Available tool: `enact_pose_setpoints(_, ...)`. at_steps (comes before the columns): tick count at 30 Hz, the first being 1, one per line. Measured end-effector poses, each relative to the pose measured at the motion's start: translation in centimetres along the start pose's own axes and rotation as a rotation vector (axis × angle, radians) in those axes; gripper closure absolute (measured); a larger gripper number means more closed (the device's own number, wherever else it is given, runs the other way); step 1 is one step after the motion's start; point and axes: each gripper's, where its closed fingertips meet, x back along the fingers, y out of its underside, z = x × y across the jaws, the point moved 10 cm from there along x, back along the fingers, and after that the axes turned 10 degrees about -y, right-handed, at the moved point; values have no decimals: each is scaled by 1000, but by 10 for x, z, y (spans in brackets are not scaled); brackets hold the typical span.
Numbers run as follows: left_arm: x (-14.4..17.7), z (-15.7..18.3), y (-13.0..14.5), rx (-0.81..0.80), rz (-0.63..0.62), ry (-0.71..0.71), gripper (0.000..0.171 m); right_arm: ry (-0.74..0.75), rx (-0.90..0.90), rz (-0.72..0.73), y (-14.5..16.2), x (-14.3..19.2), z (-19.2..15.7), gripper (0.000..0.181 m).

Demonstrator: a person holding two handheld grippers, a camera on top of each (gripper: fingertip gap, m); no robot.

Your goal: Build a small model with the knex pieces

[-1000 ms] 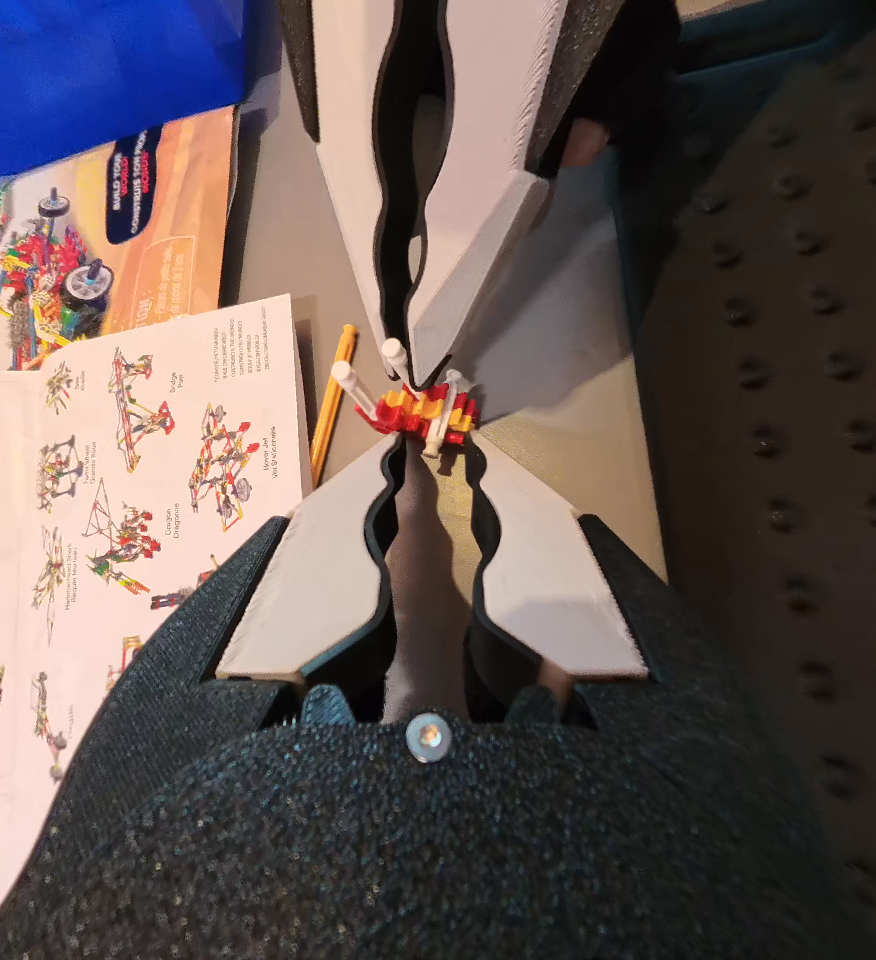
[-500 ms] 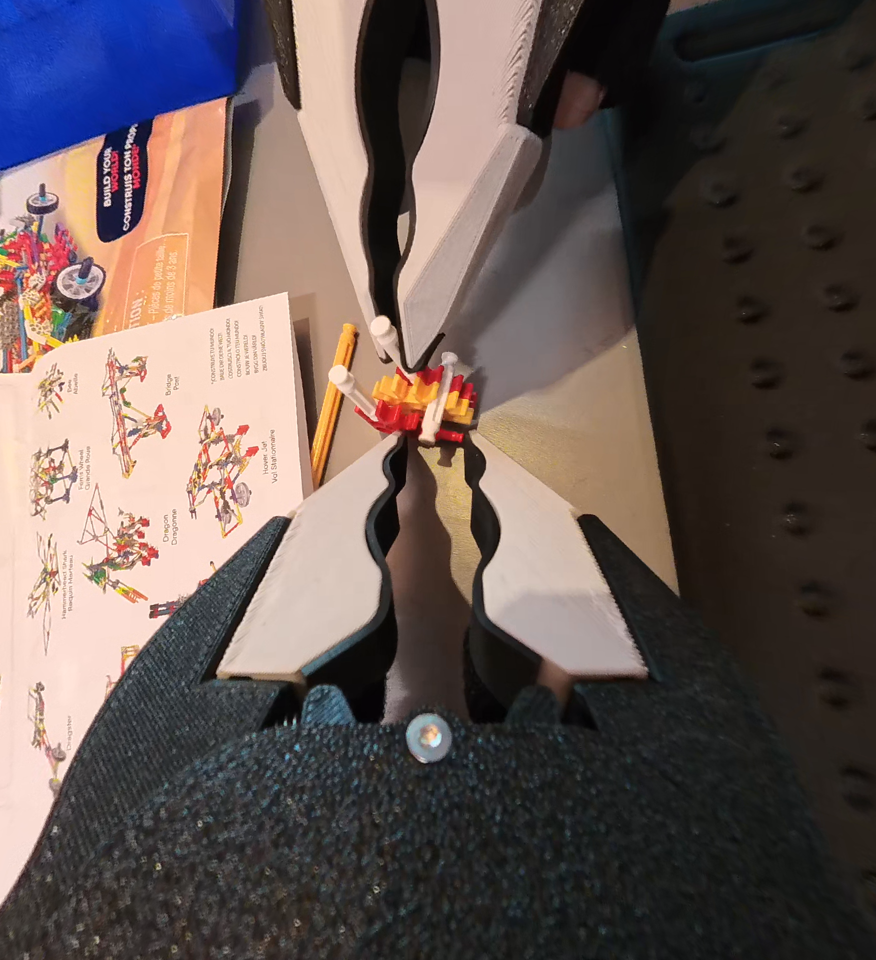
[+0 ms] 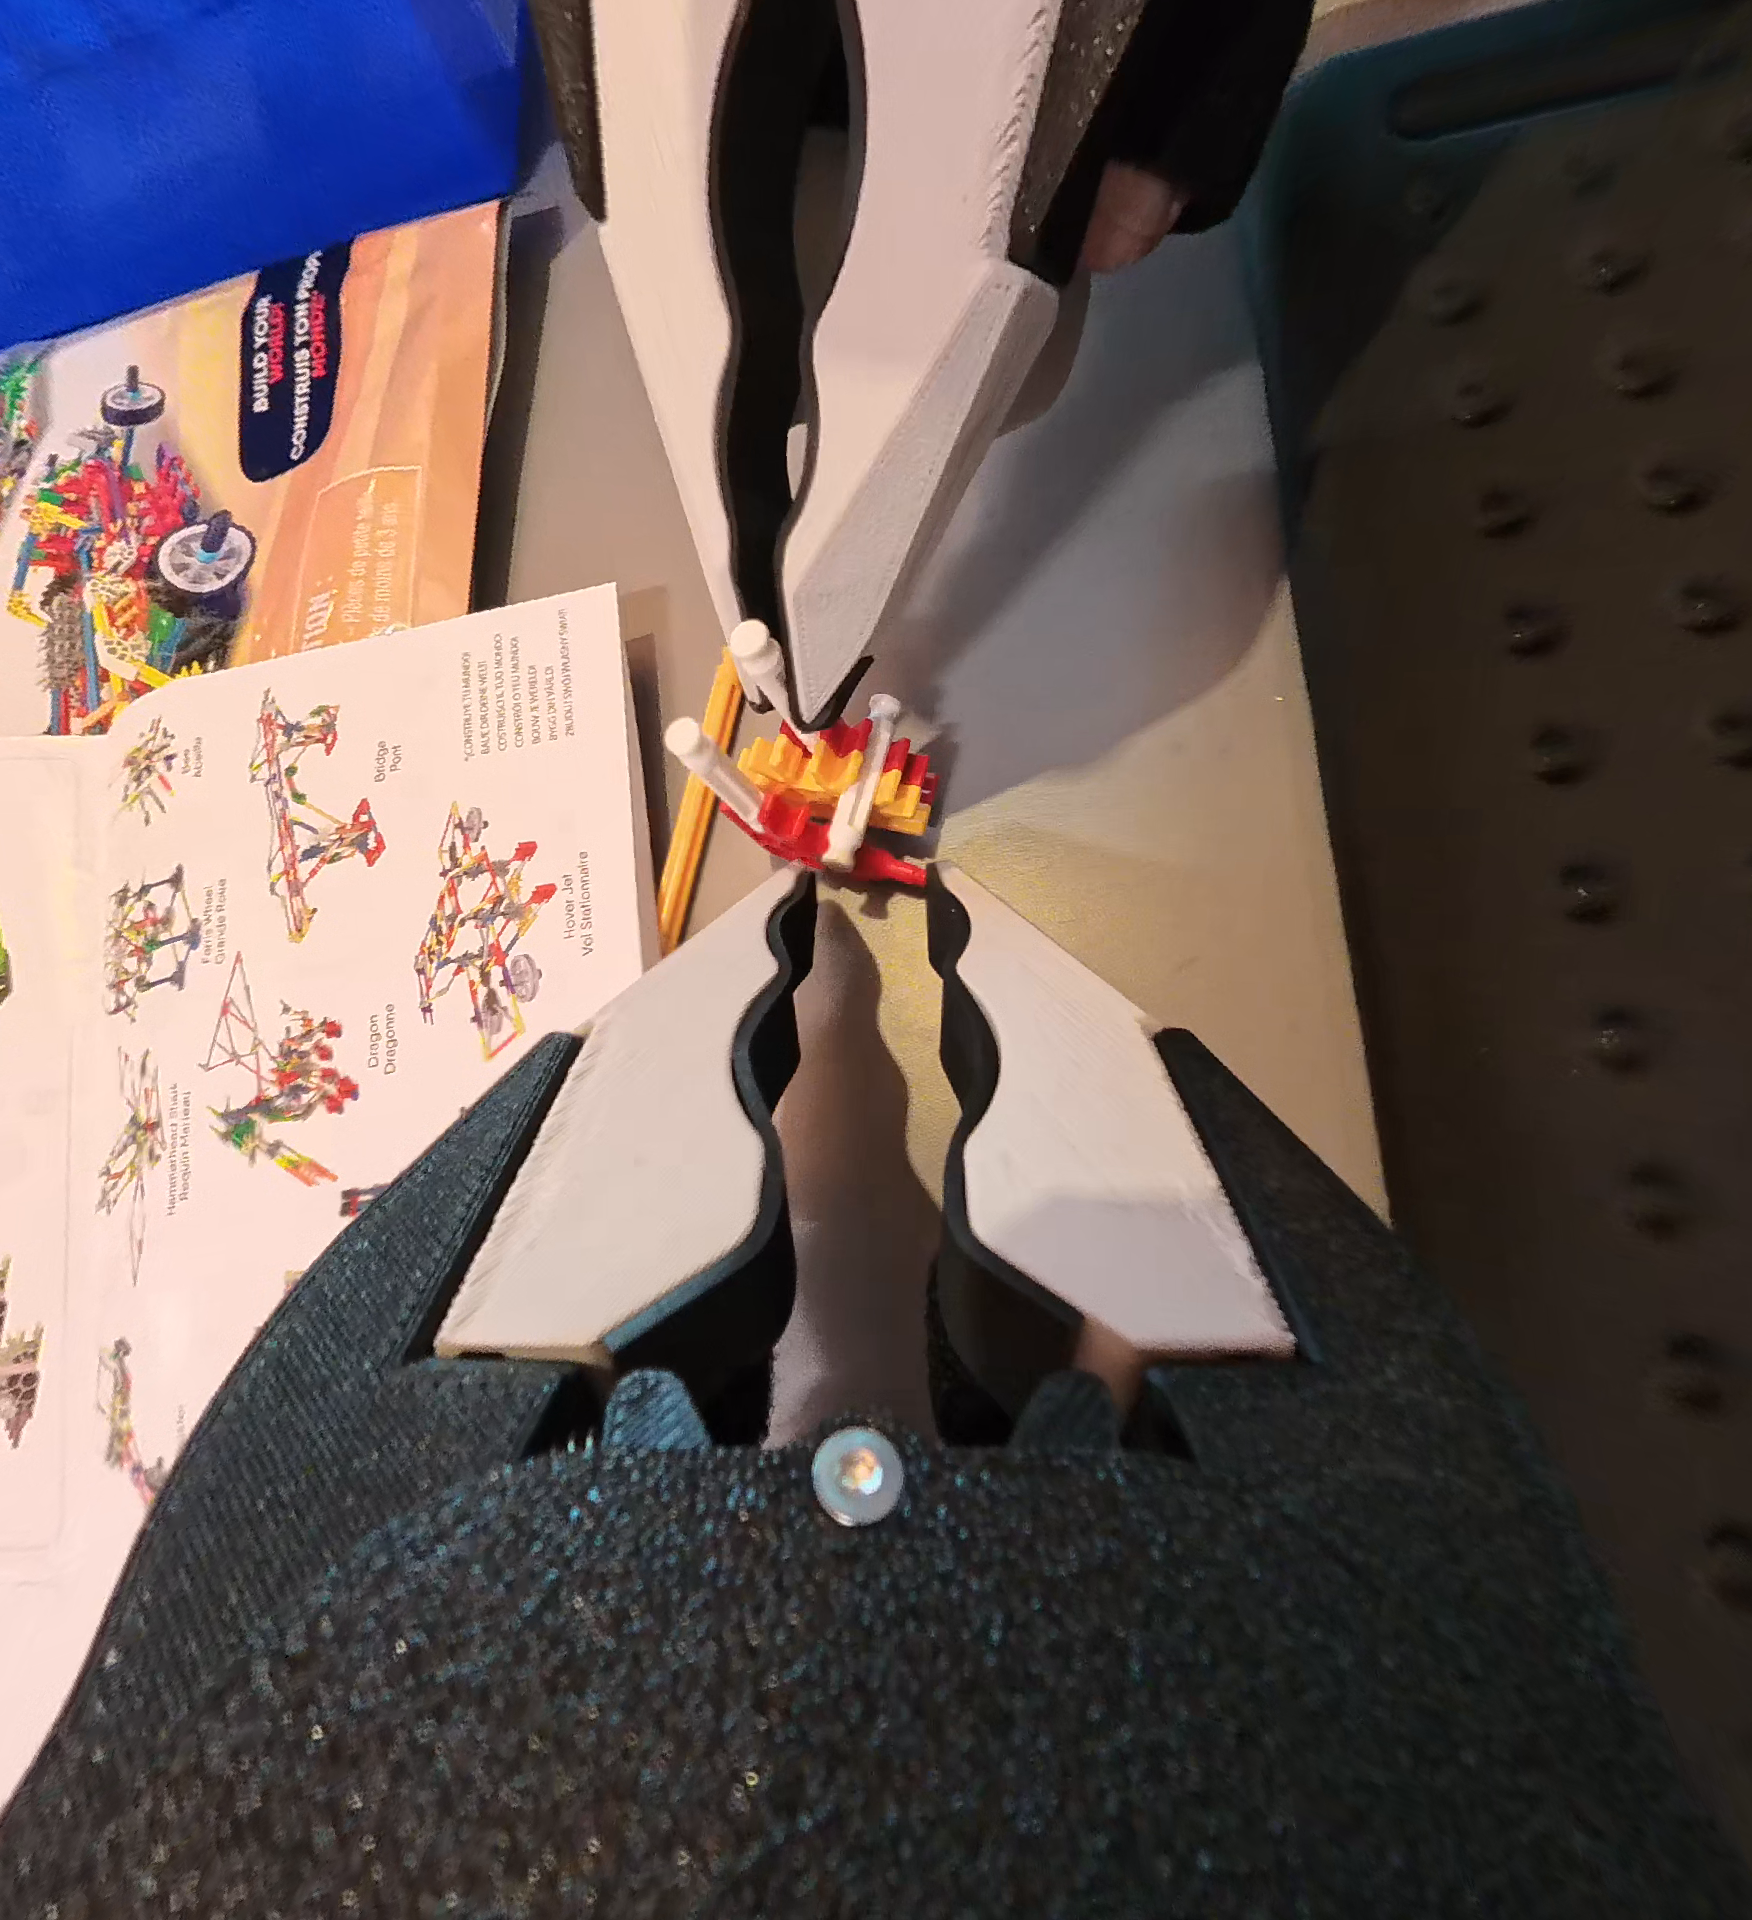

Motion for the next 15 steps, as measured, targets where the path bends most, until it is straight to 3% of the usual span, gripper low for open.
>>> enact_pose_setpoints(15, 1, -14, -2, -1, -4, 15, 150, 14, -16, 5, -1, -2, 1, 176)
